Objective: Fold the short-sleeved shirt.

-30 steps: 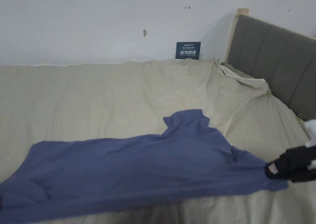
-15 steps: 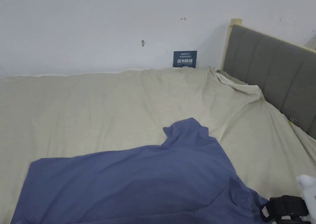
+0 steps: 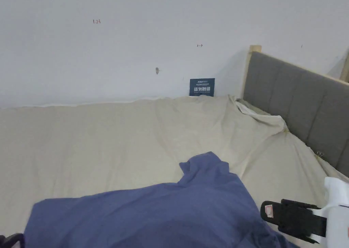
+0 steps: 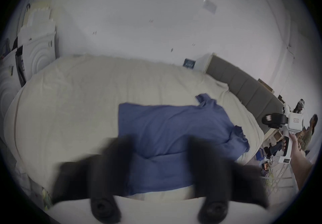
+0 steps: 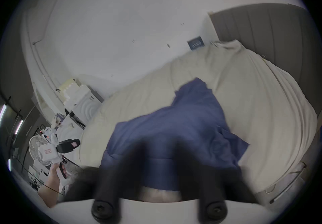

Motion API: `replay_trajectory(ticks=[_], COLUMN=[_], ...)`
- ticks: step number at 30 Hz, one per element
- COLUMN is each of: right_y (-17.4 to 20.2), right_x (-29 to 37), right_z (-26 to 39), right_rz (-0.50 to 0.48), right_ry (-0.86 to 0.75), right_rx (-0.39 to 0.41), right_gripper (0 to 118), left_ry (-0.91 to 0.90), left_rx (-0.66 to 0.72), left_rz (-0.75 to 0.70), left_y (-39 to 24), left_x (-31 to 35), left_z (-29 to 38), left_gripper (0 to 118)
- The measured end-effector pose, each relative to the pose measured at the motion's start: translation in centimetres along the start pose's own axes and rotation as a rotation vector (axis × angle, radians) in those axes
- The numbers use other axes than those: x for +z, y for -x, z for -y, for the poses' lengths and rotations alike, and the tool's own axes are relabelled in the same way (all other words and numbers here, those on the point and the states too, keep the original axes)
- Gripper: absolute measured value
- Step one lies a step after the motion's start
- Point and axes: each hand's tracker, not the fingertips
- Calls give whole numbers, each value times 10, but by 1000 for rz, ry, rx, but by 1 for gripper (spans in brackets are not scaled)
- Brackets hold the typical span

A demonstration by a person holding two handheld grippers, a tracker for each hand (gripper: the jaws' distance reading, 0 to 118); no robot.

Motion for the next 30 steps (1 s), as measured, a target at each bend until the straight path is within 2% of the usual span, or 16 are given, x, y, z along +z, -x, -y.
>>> replay_trajectory(ticks=[1,2,4,6,7,8,12,14,17,20,22,23,24,25,26,30], right_y=[6,10,19,33,30,31,22,15,5,-2,-8,-9,-12,-14,-16,-21], right_x=[2,1,-4,-1,-3,-5,-17,-28,-45,-64,-77,-84,-91,-97,-104,-126], right_z=[12,19,20,29,24,25,21,23,18,16,18,17,18,18,19,23], right_rz=[35,11,-21,60,76,69,33,46,53,77,80,81,82,82,82,81], right_ry=[-41,-17,7,-22,-25,-20,-13,-3,22,56,98,115,128,140,154,198], right_rx=[-4,-18,63,192,212,213,137,101,70,57,37,30,26,25,28,30], right_gripper=[0,0,0,0,0,0,0,0,0,0,0,0,0,0,0,0], left_ry=[11,-14,17,22,22,23,82,146,249,326,368,388,413,453,488,580], left_rx=[-19,-31,-20,-28,-38,-39,12,79,85,48,68,81,95,111,115,46], left_rz=[-19,-54,-21,-34,-45,-50,-34,-25,-92,-221,-245,-237,-234,-212,-194,-241], left_y=[-9,-12,-7,-7,-7,-14,7,32,63,84,94,98,110,113,113,131], left_x=[3,5,-4,-9,-10,-9,-39,-73,-134,-195,-230,-248,-261,-274,-286,-325], left_z=[1,1,8,13,12,9,-20,-44,-76,-93,-99,-102,-104,-104,-102,-101], left_gripper=[0,0,0,0,0,0,0,0,0,19,47,58,58,86,109,111])
